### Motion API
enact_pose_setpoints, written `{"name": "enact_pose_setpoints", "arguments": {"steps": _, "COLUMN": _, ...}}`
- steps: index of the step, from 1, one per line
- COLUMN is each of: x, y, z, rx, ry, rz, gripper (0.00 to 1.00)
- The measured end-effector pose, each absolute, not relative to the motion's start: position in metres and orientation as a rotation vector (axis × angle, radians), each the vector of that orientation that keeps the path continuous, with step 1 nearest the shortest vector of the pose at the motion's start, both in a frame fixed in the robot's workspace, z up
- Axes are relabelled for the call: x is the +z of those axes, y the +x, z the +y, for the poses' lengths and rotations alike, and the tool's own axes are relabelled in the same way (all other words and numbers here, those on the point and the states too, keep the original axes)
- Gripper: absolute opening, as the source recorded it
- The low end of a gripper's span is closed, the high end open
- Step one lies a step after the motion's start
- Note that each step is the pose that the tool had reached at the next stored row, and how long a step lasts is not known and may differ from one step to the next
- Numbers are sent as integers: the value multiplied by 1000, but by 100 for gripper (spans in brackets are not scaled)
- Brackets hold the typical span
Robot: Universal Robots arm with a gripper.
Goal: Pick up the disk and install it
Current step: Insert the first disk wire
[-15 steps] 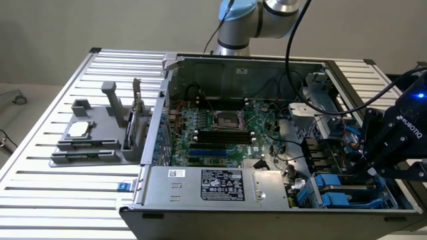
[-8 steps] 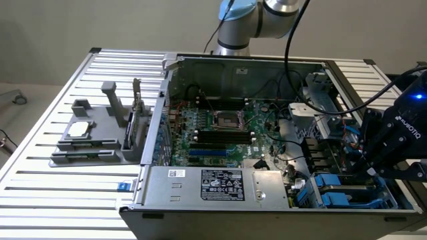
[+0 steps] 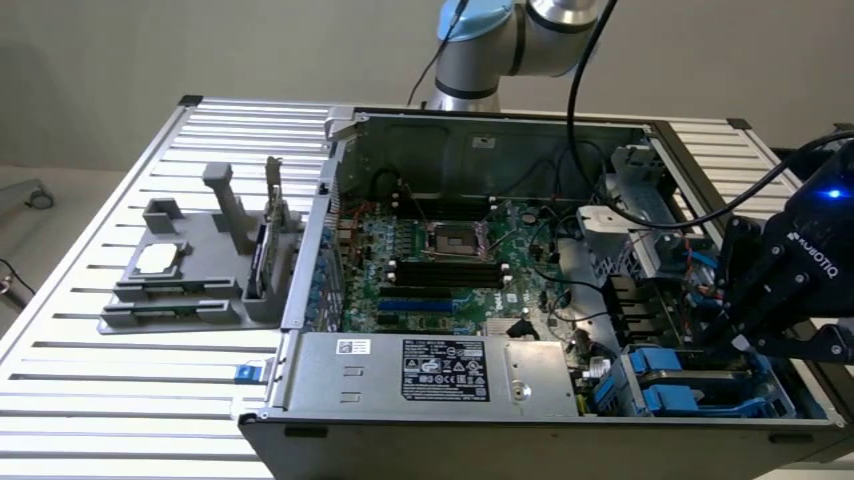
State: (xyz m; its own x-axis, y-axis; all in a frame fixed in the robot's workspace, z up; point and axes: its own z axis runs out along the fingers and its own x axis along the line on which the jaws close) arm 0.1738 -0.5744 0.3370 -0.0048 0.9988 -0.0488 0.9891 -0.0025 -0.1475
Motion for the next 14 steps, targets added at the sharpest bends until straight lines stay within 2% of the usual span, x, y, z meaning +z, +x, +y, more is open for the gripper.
{"name": "enact_pose_setpoints", "arguments": {"steps": 14, "x": 345, "y": 174, "z": -576, "rx": 210, "ry": -2166, "rz": -2165, "gripper": 16}}
